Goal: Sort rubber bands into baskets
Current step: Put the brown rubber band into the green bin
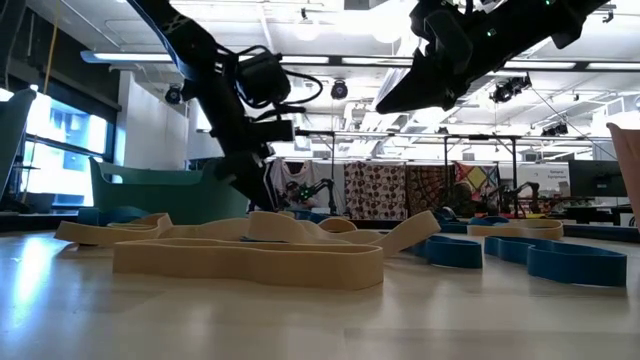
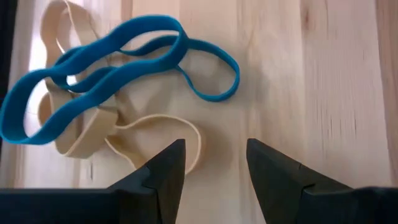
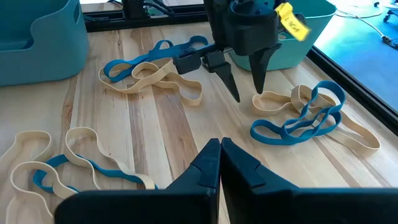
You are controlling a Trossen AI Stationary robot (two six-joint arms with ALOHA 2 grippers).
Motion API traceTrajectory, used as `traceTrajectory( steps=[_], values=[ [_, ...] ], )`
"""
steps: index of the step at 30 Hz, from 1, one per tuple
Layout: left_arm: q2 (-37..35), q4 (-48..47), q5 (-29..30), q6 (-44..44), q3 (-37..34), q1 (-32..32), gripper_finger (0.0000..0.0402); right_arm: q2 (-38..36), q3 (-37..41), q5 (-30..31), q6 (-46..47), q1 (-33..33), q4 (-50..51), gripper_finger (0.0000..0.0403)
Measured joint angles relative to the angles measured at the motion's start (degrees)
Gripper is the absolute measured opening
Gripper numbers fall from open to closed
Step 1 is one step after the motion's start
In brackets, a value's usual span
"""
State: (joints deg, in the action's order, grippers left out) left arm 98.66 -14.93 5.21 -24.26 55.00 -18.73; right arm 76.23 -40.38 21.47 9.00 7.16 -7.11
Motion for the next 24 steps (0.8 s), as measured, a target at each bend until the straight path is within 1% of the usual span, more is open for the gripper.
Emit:
traceTrajectory(
  steps=[11, 15, 21, 24],
  values=[
    [0.0, 1.3, -0.2, -1.1, 0.0, -2.8, 0.0165, 0.0, 0.0, 0.0, 0.0, 0.0, 0.0, 0.0000],
    [0.4, 1.4, -2.8, -1.6, 0.1, -3.1, 0.0165, 0.0, 0.0, 0.0, 0.0, 0.0, 0.0, 0.0000],
    [4.6, -0.6, -3.0, -1.5, 4.2, -3.0, 0.0165, 0.0, 0.0, 0.0, 0.0, 0.0, 0.0, 0.0000],
    [7.0, -2.7, -1.8, -1.5, 6.7, -3.0, 0.0165, 0.0, 0.0, 0.0, 0.1, 0.0, 0.0, 0.0000]
  ],
)
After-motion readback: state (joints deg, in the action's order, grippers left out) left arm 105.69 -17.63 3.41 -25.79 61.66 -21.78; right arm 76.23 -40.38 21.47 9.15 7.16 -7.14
